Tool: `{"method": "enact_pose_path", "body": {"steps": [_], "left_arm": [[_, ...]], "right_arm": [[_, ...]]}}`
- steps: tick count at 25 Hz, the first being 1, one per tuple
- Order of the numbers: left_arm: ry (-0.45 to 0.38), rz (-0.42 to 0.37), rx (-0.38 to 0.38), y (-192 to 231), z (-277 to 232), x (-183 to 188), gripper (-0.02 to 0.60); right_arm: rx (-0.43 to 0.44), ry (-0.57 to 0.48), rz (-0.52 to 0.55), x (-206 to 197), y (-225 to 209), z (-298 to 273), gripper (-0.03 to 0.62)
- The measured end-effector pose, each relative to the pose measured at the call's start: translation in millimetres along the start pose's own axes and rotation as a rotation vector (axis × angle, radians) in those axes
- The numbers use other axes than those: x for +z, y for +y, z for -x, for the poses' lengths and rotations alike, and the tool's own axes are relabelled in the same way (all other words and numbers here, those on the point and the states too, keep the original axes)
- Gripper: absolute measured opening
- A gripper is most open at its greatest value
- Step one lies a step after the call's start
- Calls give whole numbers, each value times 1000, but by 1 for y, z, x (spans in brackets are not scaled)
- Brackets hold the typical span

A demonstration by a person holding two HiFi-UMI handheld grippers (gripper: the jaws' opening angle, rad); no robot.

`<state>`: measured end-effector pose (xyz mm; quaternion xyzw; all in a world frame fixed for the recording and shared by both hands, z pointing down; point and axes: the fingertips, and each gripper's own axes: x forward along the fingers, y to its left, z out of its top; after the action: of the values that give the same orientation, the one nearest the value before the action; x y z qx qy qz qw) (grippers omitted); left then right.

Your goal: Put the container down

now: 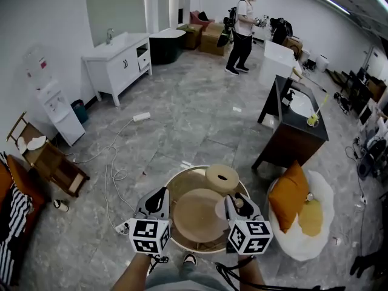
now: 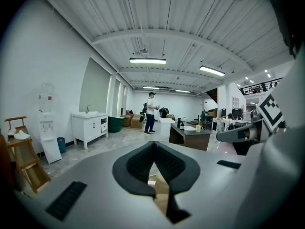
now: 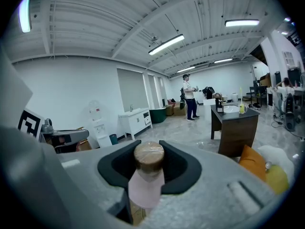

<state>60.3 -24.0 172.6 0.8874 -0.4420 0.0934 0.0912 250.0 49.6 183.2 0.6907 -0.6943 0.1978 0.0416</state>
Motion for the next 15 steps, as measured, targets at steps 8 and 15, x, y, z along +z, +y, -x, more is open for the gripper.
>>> {"method": "enact_pose_path", "body": {"steps": [8,15], "left_arm": [[30,24,54,27,-24,-17,5],[42,51,29,45,-49,-25,5]], "right_arm": [[9,42,-12,-7,-7,-40,123],[-16,76,-6,-17,-3,-61,123]]}}
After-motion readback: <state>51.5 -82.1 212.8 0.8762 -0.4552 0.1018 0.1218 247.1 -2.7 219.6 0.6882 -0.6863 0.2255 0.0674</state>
